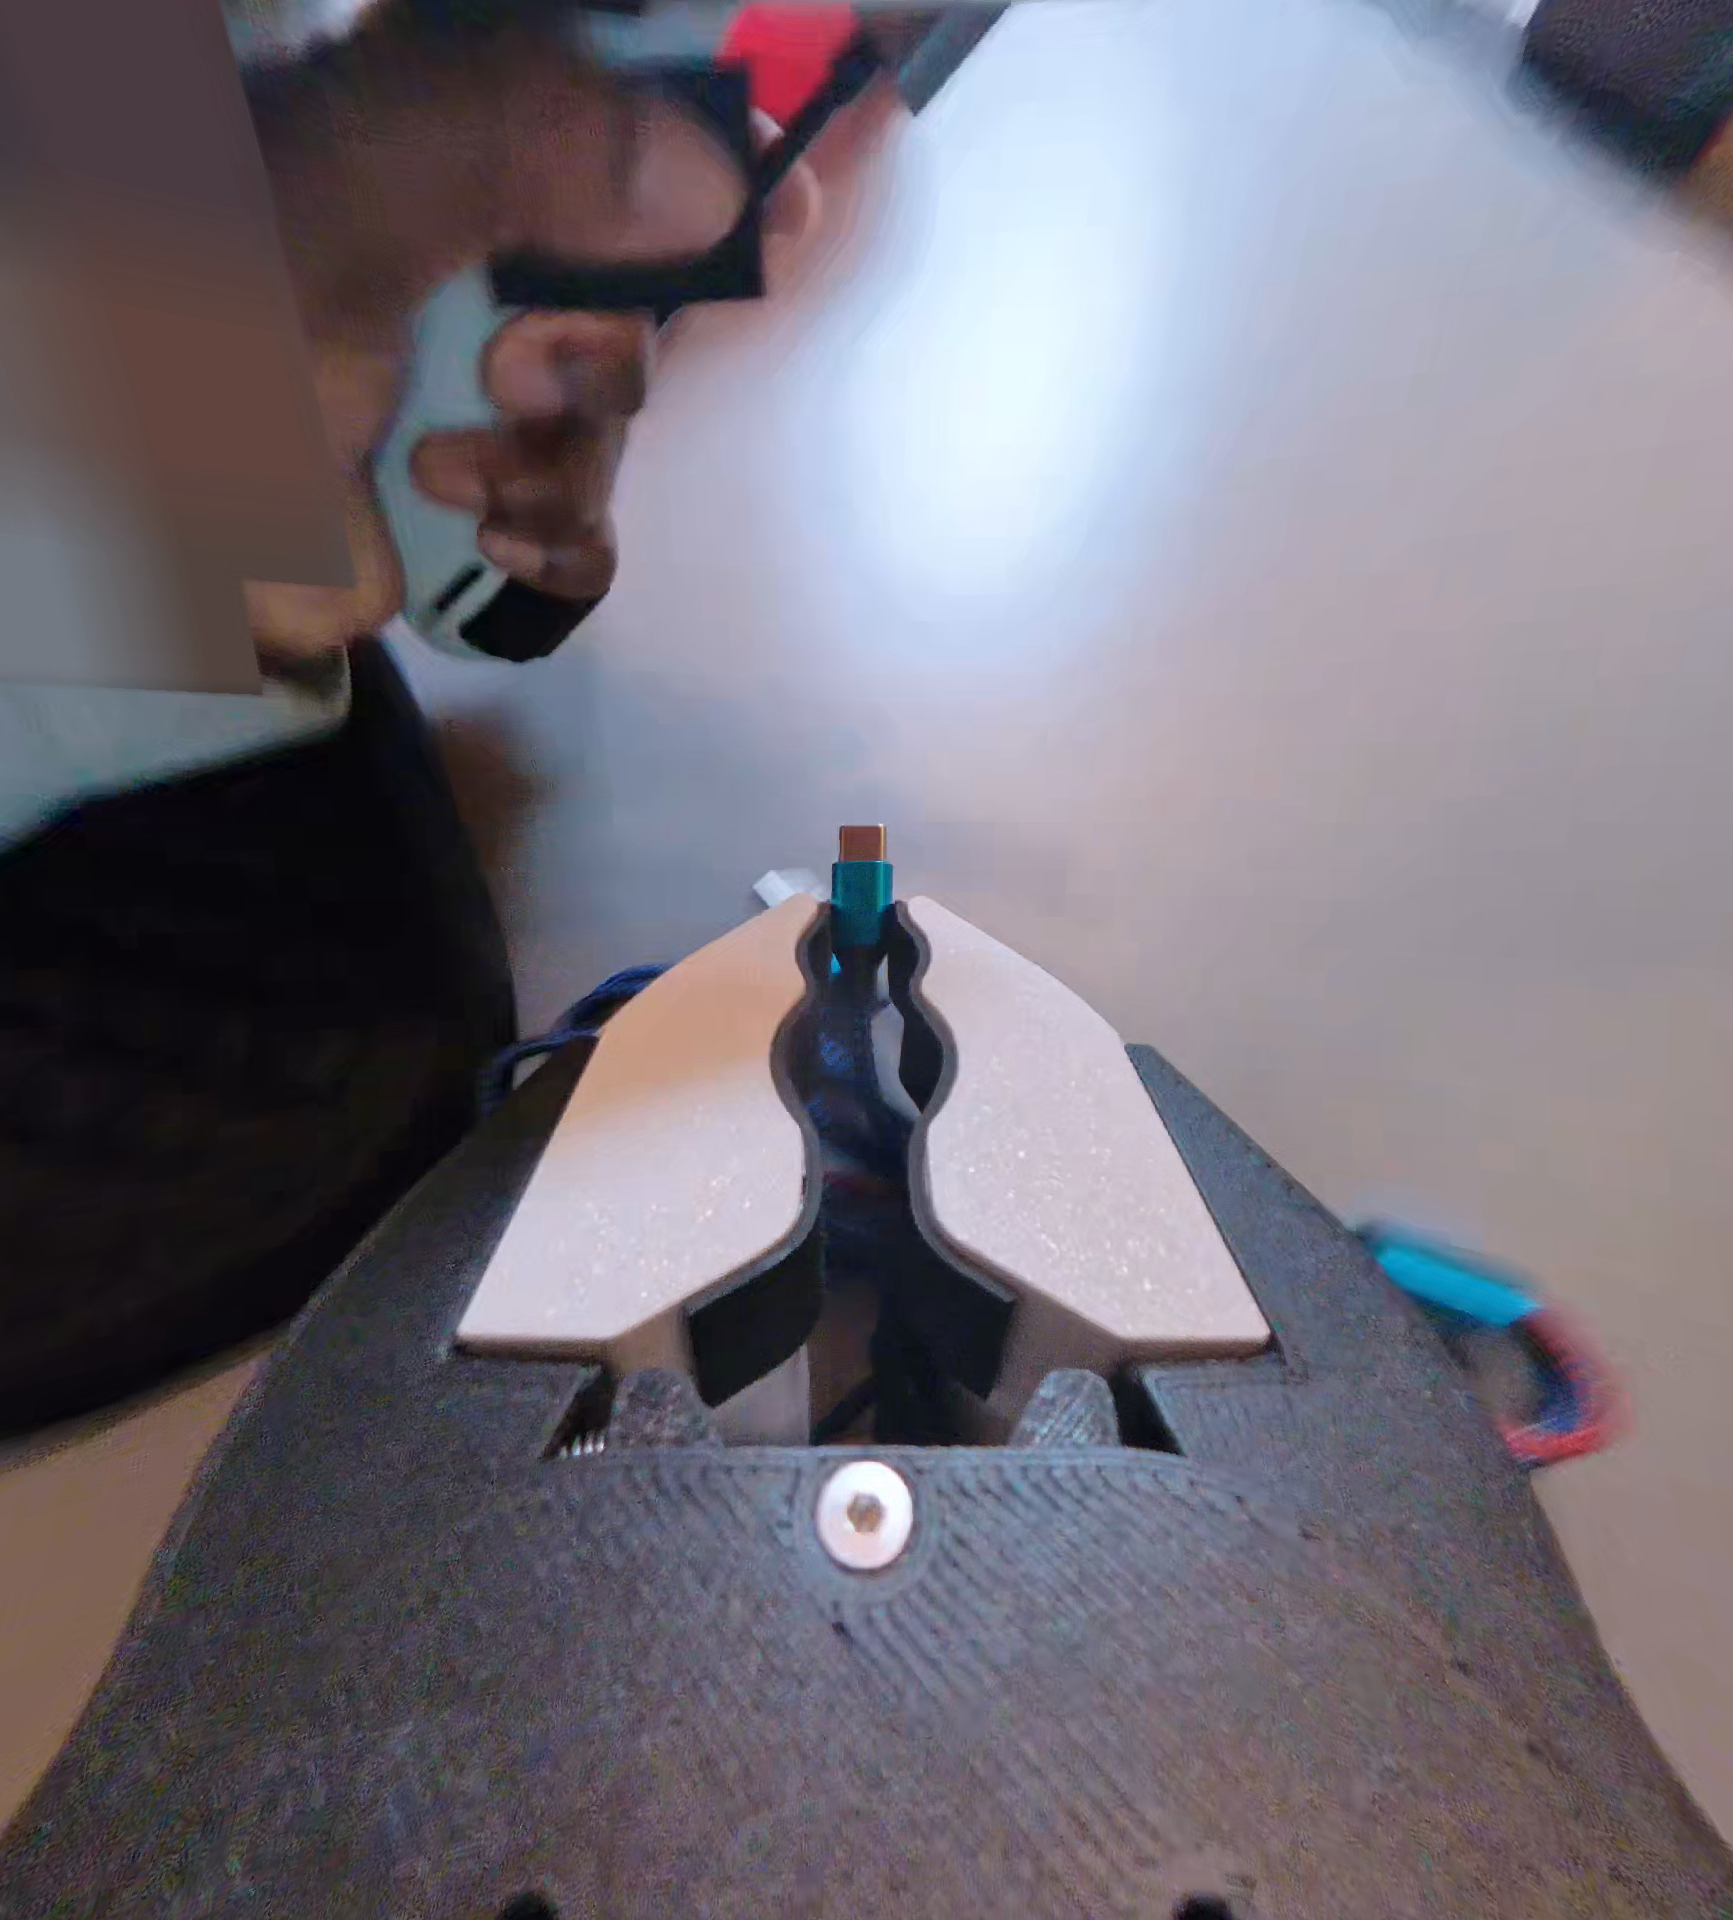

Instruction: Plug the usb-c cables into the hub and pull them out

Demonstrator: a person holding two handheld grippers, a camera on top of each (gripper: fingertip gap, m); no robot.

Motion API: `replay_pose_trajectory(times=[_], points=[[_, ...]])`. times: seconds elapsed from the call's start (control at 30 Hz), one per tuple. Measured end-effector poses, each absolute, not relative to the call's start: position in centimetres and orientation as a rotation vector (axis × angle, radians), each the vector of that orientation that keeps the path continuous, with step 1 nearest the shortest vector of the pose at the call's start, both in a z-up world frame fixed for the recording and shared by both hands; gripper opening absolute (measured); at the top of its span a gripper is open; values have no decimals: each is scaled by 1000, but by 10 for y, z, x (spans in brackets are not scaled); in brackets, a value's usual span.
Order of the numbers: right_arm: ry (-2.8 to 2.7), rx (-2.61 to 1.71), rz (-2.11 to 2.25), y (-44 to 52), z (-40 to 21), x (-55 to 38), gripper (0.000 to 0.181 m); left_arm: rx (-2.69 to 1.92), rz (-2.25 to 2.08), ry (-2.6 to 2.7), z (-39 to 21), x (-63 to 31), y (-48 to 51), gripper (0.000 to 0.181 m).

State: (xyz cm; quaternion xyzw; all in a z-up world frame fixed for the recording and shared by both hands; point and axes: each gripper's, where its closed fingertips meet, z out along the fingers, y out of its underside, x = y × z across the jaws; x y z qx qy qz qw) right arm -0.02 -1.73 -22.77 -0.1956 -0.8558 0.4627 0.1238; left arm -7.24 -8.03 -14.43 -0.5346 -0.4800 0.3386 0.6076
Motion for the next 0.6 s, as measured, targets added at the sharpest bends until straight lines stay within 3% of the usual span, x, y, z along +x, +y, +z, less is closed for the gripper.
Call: replay_pose_trajectory(times=[0.07,0.3,0.6], points=[[-2280,-380,1338,-21,-205,-5,10,-1165,624,-1109,-146,-70,-90,21],[-2108,-541,1505,24,-169,-42,10,-1350,597,-928,-150,-57,-39,23],[-1863,-493,1675,58,-98,-37,10,-1398,603,-972,-158,-56,-44,23]])
